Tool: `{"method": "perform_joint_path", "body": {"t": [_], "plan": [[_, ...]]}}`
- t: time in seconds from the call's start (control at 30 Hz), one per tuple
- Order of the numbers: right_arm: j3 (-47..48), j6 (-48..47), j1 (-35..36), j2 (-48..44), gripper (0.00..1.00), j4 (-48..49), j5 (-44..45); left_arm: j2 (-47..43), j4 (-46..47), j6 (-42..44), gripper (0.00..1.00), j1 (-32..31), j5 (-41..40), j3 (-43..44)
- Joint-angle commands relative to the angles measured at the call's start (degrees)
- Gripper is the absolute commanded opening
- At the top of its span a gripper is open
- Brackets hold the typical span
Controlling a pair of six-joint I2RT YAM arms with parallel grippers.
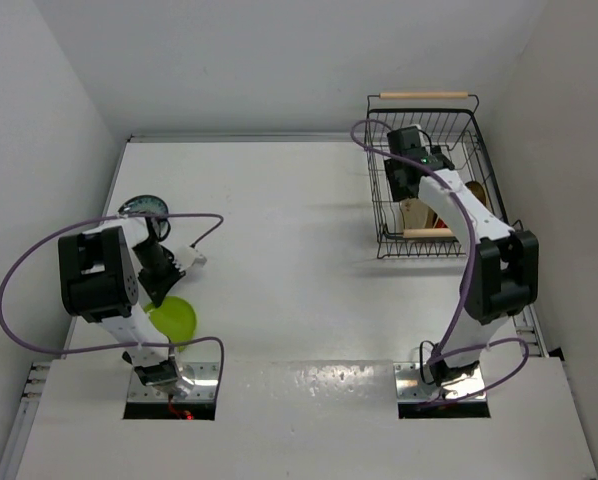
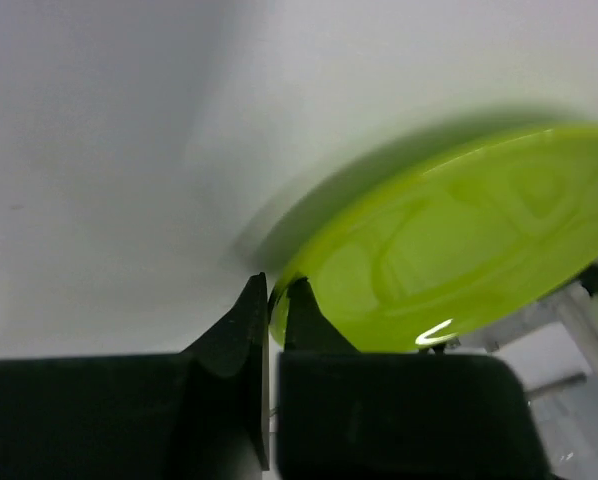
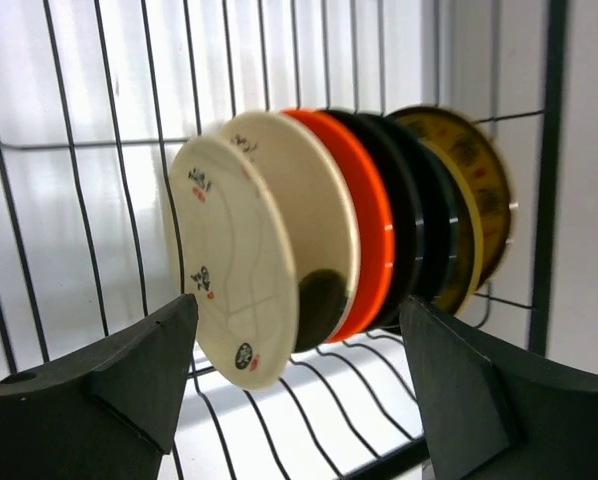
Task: Load the plates into the dish rack
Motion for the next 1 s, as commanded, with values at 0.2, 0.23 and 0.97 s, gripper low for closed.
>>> {"method": "perform_joint_path", "body": {"t": [0.2, 0.23, 0.97], "plan": [[3.56, -3.27, 1.77, -8.55, 0.87, 2.04, -0.26, 0.07, -2.8, -0.66, 0.0, 1.36, 12.21, 8.94], [3.56, -3.36, 2.04, -9.52, 0.89, 2.39, -0.61, -0.45, -3.42, -1.27, 0.0, 1.36, 14.58, 10.72], [1.1, 14.99, 24.19, -0.21, 0.83, 30.94, -55.01, -1.16, -11.5, -11.39, 0.0, -12.44, 55.82, 43.25]]}}
